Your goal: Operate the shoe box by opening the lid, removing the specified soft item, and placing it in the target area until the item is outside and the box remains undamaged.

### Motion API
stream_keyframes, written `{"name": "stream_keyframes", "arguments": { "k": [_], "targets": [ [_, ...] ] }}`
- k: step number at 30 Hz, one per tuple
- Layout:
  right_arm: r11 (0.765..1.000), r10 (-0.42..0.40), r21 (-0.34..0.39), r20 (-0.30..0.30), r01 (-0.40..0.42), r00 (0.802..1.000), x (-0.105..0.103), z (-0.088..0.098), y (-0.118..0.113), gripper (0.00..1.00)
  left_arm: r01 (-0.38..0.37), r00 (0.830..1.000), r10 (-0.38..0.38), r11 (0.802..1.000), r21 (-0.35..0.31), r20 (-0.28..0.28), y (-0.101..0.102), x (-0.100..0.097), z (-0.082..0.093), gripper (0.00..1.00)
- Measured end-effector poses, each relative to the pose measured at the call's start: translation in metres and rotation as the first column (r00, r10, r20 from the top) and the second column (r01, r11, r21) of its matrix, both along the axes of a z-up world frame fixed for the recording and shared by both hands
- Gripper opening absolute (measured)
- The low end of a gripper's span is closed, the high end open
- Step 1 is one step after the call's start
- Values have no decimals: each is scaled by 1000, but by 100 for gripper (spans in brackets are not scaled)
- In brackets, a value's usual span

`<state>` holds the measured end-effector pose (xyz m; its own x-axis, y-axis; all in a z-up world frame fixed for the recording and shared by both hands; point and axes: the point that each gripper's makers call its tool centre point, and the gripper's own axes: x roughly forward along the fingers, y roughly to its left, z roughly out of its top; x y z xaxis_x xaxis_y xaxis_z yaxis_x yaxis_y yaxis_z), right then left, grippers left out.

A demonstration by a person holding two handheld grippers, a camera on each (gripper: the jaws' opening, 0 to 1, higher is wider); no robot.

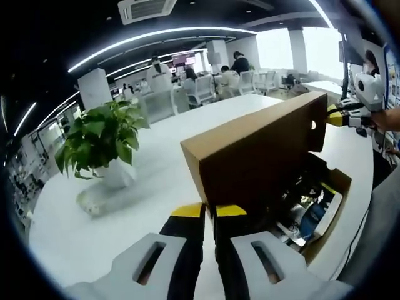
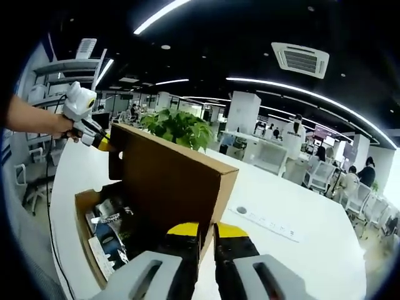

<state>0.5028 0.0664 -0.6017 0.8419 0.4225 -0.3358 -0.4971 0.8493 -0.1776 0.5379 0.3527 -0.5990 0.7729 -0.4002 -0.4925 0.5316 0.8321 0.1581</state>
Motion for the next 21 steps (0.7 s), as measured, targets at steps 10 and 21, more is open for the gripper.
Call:
{"name": "stream_keyframes", "arguments": {
  "k": [10,21],
  "targets": [
    [1000,-13,-11,-44,13,999,-4,-22,-5,4,-1,1000,1,1000,-2,-4,0,3,0,3],
    [999,-35,-9,-129,34,991,-4,-57,-6,3,3,1000,-3,1000,2,-7,-1,7,1,3]
  ]
}}
